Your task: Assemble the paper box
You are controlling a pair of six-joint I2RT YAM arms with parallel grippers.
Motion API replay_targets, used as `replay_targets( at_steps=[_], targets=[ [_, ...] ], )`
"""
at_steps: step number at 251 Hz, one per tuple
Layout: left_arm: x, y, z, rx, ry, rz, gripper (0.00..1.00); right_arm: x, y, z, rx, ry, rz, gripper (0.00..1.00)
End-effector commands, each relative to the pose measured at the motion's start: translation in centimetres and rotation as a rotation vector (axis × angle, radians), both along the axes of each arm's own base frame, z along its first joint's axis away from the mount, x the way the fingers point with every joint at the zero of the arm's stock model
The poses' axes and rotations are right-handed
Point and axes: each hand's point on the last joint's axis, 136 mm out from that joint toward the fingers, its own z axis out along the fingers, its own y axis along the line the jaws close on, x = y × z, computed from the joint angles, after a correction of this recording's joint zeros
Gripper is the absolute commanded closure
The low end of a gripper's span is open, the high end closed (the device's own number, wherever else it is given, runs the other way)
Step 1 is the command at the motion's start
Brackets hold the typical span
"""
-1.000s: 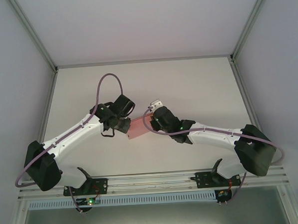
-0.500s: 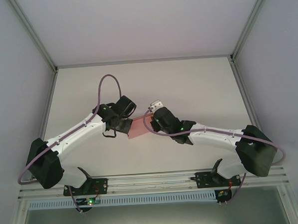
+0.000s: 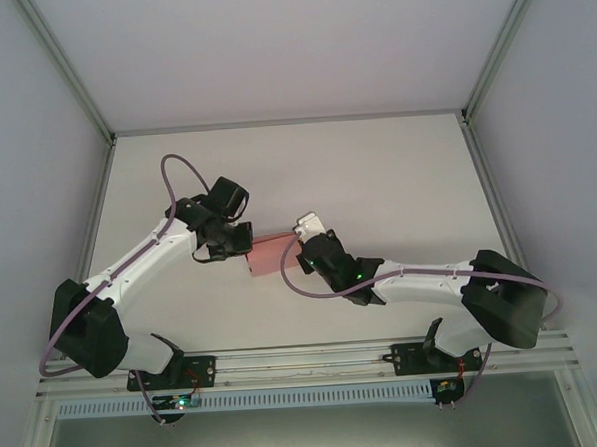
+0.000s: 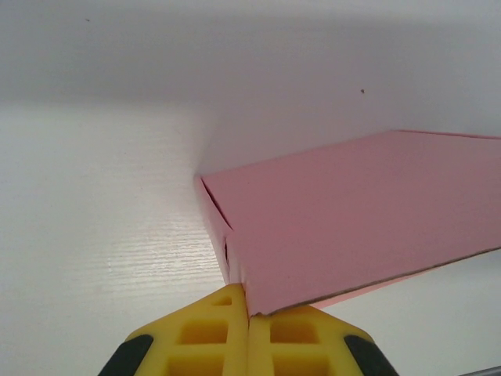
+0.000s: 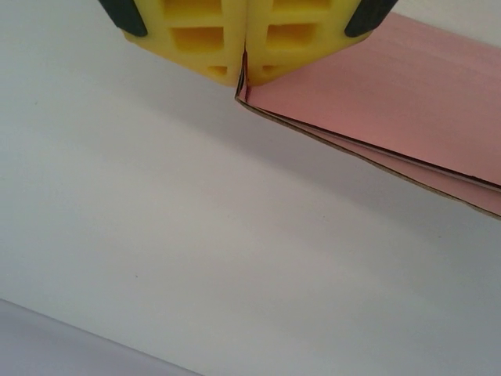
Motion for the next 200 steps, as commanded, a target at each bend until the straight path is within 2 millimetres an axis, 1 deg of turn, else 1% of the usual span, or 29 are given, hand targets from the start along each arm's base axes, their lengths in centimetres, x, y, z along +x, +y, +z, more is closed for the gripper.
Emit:
replay_targets(
  at_steps=[1, 42, 63, 91, 110, 131, 153, 181, 200],
  targets=[
    [0.0, -0.1, -0.5, -0.015, 0.044, 0.052, 1.0, -1.4, 0.2, -2.5, -0.09, 0.041, 0.06, 1.0],
    [-0.1, 0.0, -2.0, -0.031, 0.078, 0.108, 1.0, -1.5, 0.1, -2.6, -0.088, 0.05, 0.059, 1.0],
    [0.2, -0.1, -2.2, -0.066, 0.09, 0.14, 1.0, -1.7, 0.6, -2.6, -0.076, 0.065, 0.079, 1.0],
    [0.7, -0.7, -1.0, -0.129, 0.092, 0.148, 1.0, -1.7, 0.6, -3.0, -0.091, 0.072, 0.075, 1.0],
    [0.8, -0.4, -0.1, -0.132, 0.095, 0.151, 1.0, -1.7, 0.4, -3.1, -0.098, 0.074, 0.069, 1.0],
    [0.8, -0.2, 0.4, -0.124, 0.092, 0.141, 1.0, -1.7, 0.3, -3.3, -0.101, 0.077, 0.066, 1.0],
    [0.8, -0.2, -0.2, -0.127, 0.104, 0.143, 1.0, -1.7, 0.3, -3.4, -0.103, 0.08, 0.065, 1.0],
    [0.2, 0.3, -1.9, -0.092, 0.128, 0.121, 1.0, -1.8, 0.2, -3.6, -0.107, 0.083, 0.065, 1.0],
    [-0.3, 0.4, -3.0, -0.08, 0.116, 0.062, 1.0, -1.7, 0.0, -3.6, -0.108, 0.079, 0.058, 1.0]
  ],
)
